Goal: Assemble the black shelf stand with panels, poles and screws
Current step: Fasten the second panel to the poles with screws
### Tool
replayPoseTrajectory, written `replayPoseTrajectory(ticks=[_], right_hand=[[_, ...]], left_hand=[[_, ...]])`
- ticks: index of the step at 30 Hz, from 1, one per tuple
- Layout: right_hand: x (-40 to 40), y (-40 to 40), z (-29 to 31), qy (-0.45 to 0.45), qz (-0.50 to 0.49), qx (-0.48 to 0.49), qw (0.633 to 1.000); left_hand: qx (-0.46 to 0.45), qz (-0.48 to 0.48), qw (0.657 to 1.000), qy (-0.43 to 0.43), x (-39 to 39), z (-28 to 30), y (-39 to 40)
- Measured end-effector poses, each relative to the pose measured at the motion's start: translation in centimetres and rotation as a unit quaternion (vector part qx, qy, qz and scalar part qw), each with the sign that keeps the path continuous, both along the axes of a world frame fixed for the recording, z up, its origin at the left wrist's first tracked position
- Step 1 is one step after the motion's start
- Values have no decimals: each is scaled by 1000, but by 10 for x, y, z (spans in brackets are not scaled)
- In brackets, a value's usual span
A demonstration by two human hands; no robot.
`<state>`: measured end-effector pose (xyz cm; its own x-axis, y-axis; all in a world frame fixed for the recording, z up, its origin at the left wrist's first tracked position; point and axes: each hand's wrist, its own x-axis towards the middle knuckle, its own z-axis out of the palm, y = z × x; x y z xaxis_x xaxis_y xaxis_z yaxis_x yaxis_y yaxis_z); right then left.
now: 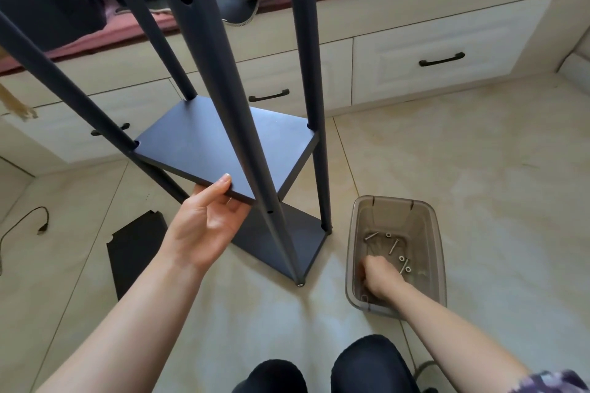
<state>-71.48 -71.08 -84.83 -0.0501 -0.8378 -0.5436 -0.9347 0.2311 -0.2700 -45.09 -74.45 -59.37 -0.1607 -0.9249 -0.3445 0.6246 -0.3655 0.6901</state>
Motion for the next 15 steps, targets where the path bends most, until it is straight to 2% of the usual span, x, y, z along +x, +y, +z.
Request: replayPoseTrajectory(ticks=[7,11,15], right_hand=[[-8,0,13,-15,14,1,1000],[-19,0,39,-97,-58,-40,993],[-22,11,93,-190,-118,-80,971]], left_hand=[[5,7,1000,-15,-4,1,0],[7,14,1000,-14,-5,1,2],[-2,26,1000,-6,-10,-1,4]])
